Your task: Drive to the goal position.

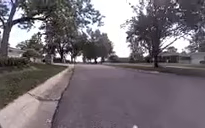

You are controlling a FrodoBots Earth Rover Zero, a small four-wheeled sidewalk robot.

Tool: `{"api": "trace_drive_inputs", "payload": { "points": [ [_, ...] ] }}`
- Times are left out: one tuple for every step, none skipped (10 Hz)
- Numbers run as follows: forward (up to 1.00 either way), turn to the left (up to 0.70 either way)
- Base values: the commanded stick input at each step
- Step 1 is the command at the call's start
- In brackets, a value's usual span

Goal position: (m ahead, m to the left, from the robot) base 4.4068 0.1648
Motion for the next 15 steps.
{"api": "trace_drive_inputs", "payload": {
  "points": [
    [0.85,-0.34],
    [0.85,-0.34],
    [0.85,-0.34],
    [0.85,-0.34],
    [0.85,-0.34],
    [0.85,-0.34],
    [0.85,-0.08],
    [0.85,0.00],
    [0.85,0.00],
    [0.85,0.00],
    [0.85,0.00],
    [0.85,0.00],
    [0.85,0.00],
    [0.85,0.00],
    [0.85,0.09]
  ]
}}
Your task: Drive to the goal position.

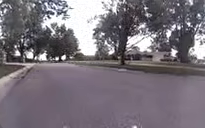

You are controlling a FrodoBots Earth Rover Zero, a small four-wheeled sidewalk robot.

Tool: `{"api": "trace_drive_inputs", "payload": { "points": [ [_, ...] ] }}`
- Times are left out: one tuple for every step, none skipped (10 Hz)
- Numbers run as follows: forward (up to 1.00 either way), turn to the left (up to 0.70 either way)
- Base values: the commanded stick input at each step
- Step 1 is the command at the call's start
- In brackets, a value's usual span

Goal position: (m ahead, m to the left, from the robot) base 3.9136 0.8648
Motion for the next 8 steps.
{"api": "trace_drive_inputs", "payload": {
  "points": [
    [0.85,0.31],
    [0.85,0.34],
    [0.85,0.34],
    [0.85,0.34],
    [0.85,0.34],
    [0.85,0.34],
    [0.85,0.34],
    [0.85,0.34]
  ]
}}
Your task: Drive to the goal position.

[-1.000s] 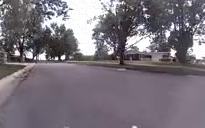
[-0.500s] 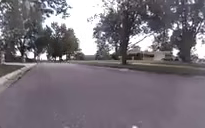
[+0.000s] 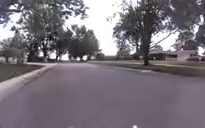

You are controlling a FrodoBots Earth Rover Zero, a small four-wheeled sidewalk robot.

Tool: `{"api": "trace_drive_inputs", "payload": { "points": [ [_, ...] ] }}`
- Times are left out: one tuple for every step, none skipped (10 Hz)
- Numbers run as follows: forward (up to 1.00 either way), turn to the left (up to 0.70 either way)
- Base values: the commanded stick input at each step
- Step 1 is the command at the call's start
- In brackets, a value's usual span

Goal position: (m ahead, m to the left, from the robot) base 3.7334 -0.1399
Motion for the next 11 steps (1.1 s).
{"api": "trace_drive_inputs", "payload": {
  "points": [
    [0.85,0.34],
    [0.85,0.34],
    [0.85,0.34],
    [0.85,0.34],
    [0.85,0.34],
    [0.85,0.27],
    [0.85,0.07],
    [0.85,0.00],
    [0.85,0.00],
    [0.85,-0.01],
    [0.85,-0.03]
  ]
}}
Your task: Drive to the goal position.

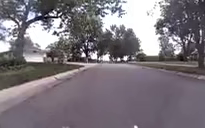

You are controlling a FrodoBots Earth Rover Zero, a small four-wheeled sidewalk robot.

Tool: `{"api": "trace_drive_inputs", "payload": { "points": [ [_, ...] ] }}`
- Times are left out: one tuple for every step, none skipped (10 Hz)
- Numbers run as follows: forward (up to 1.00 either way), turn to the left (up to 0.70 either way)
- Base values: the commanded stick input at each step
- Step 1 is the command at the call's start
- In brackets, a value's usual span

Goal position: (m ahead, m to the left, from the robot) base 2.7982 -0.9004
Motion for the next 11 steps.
{"api": "trace_drive_inputs", "payload": {
  "points": [
    [0.85,-0.06],
    [0.85,0.00],
    [0.85,0.06],
    [0.85,0.20],
    [0.85,0.13],
    [0.85,0.00],
    [0.85,0.00],
    [0.85,0.00],
    [0.85,0.00],
    [0.85,0.00],
    [0.85,0.00]
  ]
}}
